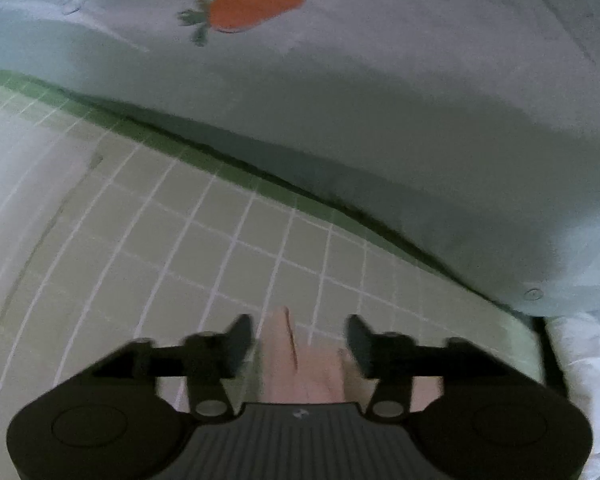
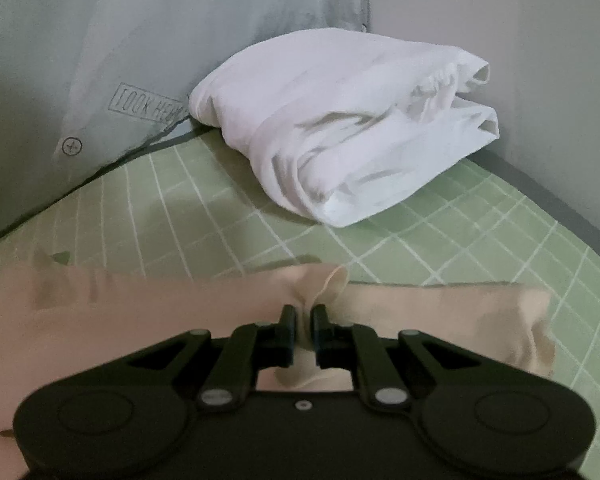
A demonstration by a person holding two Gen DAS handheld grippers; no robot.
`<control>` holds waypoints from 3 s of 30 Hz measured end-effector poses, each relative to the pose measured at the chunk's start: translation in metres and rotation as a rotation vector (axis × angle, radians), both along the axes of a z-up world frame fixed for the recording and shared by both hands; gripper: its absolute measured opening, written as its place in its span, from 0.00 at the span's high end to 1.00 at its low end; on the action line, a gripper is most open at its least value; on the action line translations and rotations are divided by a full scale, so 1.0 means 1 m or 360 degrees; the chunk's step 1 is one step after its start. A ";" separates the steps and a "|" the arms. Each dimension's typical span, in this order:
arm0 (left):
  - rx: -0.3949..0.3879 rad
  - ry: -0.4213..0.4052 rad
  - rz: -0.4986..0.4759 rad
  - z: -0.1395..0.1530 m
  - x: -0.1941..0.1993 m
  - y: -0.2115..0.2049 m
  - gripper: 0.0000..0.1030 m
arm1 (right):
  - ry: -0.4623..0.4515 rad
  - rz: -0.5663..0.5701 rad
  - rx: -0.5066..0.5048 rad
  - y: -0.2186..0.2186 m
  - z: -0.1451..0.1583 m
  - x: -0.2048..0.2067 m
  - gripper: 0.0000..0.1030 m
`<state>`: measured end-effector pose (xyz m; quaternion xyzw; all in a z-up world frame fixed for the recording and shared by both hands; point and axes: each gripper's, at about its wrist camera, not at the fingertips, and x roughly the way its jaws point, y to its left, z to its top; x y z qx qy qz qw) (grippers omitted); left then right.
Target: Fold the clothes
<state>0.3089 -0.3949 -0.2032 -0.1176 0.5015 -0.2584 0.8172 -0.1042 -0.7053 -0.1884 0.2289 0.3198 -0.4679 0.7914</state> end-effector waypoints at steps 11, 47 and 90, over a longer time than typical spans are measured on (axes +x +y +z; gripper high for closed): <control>0.0072 0.0129 -0.0096 -0.028 -0.016 -0.019 0.95 | 0.0007 0.0027 -0.0035 0.003 0.001 -0.002 0.91; 0.0308 -0.0238 -0.0253 0.055 -0.210 0.124 0.41 | -0.0056 0.0981 -0.0123 0.211 0.033 0.001 0.95; 0.0462 -0.0125 -0.0974 -0.004 -0.252 -0.103 0.45 | 0.0112 0.0443 -0.0186 0.065 -0.041 -0.065 0.00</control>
